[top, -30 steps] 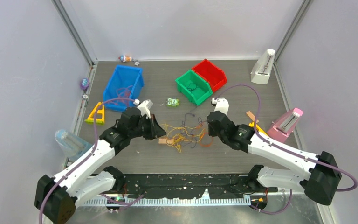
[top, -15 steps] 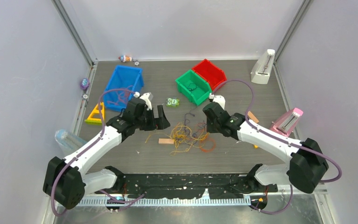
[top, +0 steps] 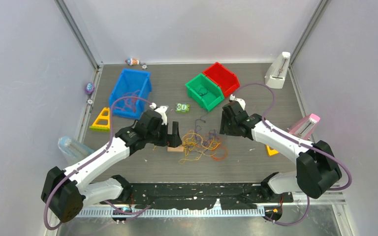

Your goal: Untangle the cables

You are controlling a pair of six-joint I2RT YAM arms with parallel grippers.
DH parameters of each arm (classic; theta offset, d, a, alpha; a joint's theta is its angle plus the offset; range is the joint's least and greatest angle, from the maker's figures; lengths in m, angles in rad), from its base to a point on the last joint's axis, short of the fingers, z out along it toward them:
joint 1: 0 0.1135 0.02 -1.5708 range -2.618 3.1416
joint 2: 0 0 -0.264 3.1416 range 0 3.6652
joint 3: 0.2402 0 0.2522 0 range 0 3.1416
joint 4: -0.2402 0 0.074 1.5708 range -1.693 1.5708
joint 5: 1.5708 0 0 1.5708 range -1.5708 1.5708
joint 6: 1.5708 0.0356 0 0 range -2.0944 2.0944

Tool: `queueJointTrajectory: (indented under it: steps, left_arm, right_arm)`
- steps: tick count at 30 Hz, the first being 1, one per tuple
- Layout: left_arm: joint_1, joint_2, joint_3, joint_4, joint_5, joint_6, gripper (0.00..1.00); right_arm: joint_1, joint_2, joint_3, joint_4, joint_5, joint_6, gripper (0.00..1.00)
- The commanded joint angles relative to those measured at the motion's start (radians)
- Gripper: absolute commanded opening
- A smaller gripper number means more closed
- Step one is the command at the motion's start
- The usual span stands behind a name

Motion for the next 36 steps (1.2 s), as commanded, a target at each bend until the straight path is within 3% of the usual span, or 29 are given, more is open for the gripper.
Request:
queueJointTrajectory:
  steps: [1, 3, 5, 12, 26, 36]
  left_arm:
    - [-0.01, -0.044, -0.014, 0.008, -0.012, 0.008, 0.94]
    - [-0.012, -0.056, -0.019, 0.014, 0.0, 0.003, 0.94]
    - [-0.016, -0.065, -0.021, 0.014, 0.011, -0.009, 0.94]
    - [-0.106, -0.07, -0.043, 0.062, -0.007, -0.084, 0.92]
    - [-0.231, 0.023, -0.099, 0.239, -0.037, -0.215, 0.89]
    - [-0.232, 0.214, -0.052, 0.354, -0.057, -0.283, 0.83]
  right_arm:
    - [-0.034, -0.048, -0.041, 0.035, -0.012, -0.059, 0.75]
    - [-0.034, -0.078, -0.058, 0.035, 0.006, -0.089, 0.88]
    - [-0.035, -0.109, -0.073, 0.039, 0.011, -0.126, 0.91]
    - [-0.035, -0.176, -0.104, 0.09, -0.042, -0.275, 0.9]
    - [-0.035, -0.14, -0.118, 0.194, -0.093, -0.305, 0.87]
    - [-0.002, 0.012, -0.085, 0.269, -0.367, -0.382, 0.82]
